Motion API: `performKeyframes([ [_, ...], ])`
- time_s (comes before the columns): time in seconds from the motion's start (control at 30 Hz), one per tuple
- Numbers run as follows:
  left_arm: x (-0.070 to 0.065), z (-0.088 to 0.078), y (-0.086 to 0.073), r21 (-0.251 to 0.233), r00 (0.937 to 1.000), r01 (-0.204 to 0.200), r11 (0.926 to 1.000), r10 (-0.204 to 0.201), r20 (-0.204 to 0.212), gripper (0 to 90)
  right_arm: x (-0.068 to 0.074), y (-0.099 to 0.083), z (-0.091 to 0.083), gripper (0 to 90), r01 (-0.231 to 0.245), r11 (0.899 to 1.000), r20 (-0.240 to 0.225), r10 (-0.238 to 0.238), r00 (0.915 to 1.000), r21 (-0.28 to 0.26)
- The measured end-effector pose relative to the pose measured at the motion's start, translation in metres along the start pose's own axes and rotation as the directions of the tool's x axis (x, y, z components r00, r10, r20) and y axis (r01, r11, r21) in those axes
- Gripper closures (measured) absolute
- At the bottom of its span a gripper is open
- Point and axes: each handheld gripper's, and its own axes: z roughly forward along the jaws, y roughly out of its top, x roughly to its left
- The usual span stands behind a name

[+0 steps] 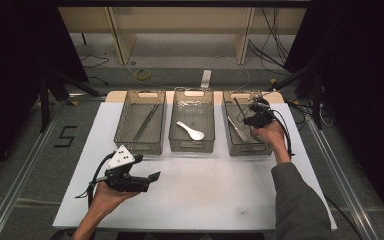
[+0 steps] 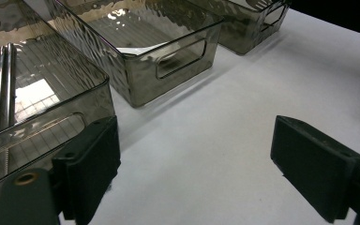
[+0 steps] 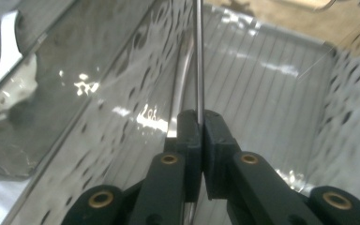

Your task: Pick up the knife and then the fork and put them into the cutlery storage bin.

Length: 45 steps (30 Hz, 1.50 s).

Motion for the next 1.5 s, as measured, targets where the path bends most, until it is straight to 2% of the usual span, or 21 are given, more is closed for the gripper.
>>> performKeyframes([
  [0.03, 0.000, 0.000, 0.000, 0.000, 1.0000, 0.001, 1.0000, -0.001, -0.001, 15.6, 0.000, -0.001, 0.002, 86.3, -0.004, 1.000, -0.001, 0.004, 1.0000, 0.000],
  [0.13, 0.000, 0.000, 0.000, 0.000, 1.0000, 0.000, 1.0000, 0.000, -0.001, 15.6, 0.000, -0.002, 0.002, 76.6, -0.027, 0.999, -0.023, 0.027, 0.9994, -0.020],
  [0.4, 0.000, 0.000, 0.000, 0.002, 1.0000, 0.001, 1.0000, -0.001, -0.002, 15.6, 0.007, 0.001, -0.019, 64.4, 0.009, 0.997, -0.035, -0.011, 0.9993, -0.074],
  [0.5, 0.000, 0.000, 0.000, 0.002, 1.0000, -0.001, 1.0000, 0.001, -0.001, 15.6, 0.011, -0.003, -0.026, 57.4, 0.006, 0.994, -0.059, -0.012, 0.9982, -0.110],
  [0.73, 0.000, 0.000, 0.000, 0.001, 1.0000, 0.002, 1.0000, -0.002, 0.000, 15.6, 0.025, -0.018, -0.040, 46.4, 0.019, 0.989, -0.100, -0.034, 0.9944, -0.148],
  [0.87, 0.000, 0.000, 0.000, 0.000, 1.0000, 0.003, 1.0000, -0.003, 0.001, 15.5, 0.035, -0.024, -0.047, 39.1, 0.010, 0.986, -0.120, -0.030, 0.9923, -0.168],
  [1.13, 0.001, -0.001, 0.000, -0.006, 0.9998, 0.016, 0.9999, -0.016, 0.011, 15.5, 0.057, -0.038, -0.061, 33.9, 0.003, 0.967, -0.144, -0.041, 0.9887, -0.255],
  [1.33, 0.002, -0.002, 0.000, -0.006, 0.9998, 0.018, 0.9998, -0.018, 0.011, 15.5, 0.071, -0.046, -0.067, 32.6, 0.022, 0.956, -0.163, -0.072, 0.9840, -0.293],
  [1.5, 0.003, -0.003, -0.001, -0.006, 0.9995, 0.030, 0.9995, -0.030, 0.005, 15.5, 0.079, -0.058, -0.068, 31.1, 0.030, 0.952, -0.192, -0.092, 0.9771, -0.306],
])
